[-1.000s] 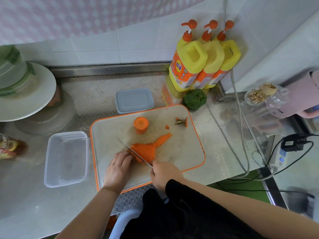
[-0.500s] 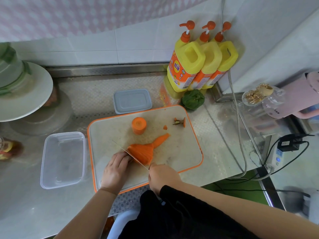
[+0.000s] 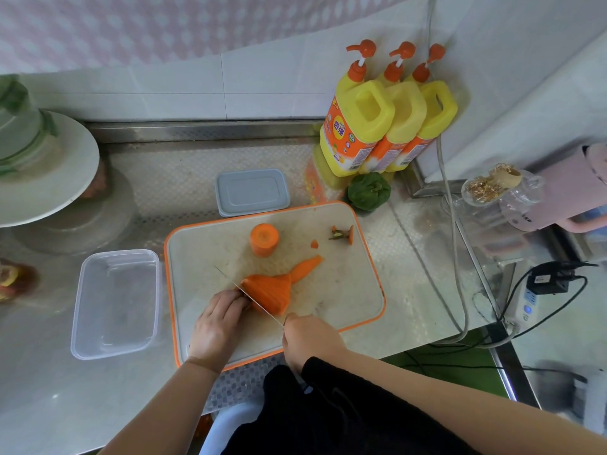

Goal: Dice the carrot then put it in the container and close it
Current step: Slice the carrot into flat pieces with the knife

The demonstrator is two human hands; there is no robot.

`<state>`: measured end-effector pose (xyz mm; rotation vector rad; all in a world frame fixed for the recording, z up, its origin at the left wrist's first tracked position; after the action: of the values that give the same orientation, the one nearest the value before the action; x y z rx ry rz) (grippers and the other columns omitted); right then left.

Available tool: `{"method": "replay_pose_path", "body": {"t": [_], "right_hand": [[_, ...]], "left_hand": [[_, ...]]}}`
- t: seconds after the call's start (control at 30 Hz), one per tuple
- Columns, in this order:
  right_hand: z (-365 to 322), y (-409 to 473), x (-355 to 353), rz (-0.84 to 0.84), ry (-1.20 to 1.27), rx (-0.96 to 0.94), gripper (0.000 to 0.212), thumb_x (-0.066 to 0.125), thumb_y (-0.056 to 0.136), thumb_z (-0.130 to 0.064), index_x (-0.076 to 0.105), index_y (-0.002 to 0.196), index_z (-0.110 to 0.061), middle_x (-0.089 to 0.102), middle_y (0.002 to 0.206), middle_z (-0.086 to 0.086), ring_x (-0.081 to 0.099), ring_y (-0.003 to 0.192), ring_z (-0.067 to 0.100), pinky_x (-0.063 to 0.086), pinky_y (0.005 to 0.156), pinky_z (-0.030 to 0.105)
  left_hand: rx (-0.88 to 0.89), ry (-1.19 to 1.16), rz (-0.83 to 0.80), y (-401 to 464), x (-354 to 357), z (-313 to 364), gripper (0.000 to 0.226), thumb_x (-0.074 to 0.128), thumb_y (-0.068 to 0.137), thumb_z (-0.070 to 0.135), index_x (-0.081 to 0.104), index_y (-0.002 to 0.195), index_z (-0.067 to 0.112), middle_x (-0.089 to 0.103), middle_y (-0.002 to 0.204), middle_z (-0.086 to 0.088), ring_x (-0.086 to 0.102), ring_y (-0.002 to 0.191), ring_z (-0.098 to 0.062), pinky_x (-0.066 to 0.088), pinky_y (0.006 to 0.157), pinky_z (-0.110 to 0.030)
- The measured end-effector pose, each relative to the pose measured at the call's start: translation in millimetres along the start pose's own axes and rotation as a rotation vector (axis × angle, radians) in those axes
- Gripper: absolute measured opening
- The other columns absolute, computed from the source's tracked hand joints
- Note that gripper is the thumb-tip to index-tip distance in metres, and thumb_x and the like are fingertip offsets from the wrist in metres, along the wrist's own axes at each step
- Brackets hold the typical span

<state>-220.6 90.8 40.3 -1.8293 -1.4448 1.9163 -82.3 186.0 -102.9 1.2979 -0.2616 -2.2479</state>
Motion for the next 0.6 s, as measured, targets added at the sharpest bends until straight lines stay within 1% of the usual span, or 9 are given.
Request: {"method": "replay_pose_path", "body": {"t": [0.1, 0.27, 0.6], "right_hand": [[-1, 1, 1, -0.014, 0.003, 0.005, 0.021, 0.049, 0.095, -0.011, 0.052, 0.115, -0.005, 0.063, 0.108, 0.014, 0.061, 0.101, 0.032, 0.047, 0.077, 0.038], [-4, 2, 3, -0.022, 0.021, -0.002, 0.020, 0.050, 0.092, -0.007, 0.053, 0.111, -0.003, 0.063, 0.106, 0.014, 0.062, 0.100, 0.033, 0.041, 0.071, 0.035], [-10, 12, 6, -0.041, 0.001, -0.013, 0.016, 0.051, 0.088, -0.002, 0.056, 0.104, -0.002, 0.063, 0.101, 0.014, 0.062, 0.096, 0.033, 0.044, 0.070, 0.034]], "left_hand": [[0.008, -0.007, 0.008, 0, 0, 0, 0.021, 0.053, 0.087, 0.008, 0.062, 0.105, 0.004, 0.059, 0.108, -0.012, 0.056, 0.100, -0.027, 0.047, 0.086, -0.033], [0.017, -0.027, 0.019, 3, -3, 3, 0.020, 0.052, 0.087, 0.008, 0.061, 0.105, 0.004, 0.057, 0.108, -0.011, 0.055, 0.100, -0.027, 0.047, 0.086, -0.033], [0.019, -0.042, 0.025, 4, -4, 4, 0.022, 0.051, 0.085, 0.005, 0.058, 0.106, 0.006, 0.054, 0.109, -0.009, 0.055, 0.100, -0.027, 0.047, 0.085, -0.033]]}}
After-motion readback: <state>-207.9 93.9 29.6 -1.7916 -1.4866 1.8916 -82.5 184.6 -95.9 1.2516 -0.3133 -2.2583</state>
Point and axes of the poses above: each hand's wrist, its own y-axis towards the middle knuckle, its own x-axis out of the palm, z = x × y, the point moved 1 cm from there along y, towards the middle knuckle
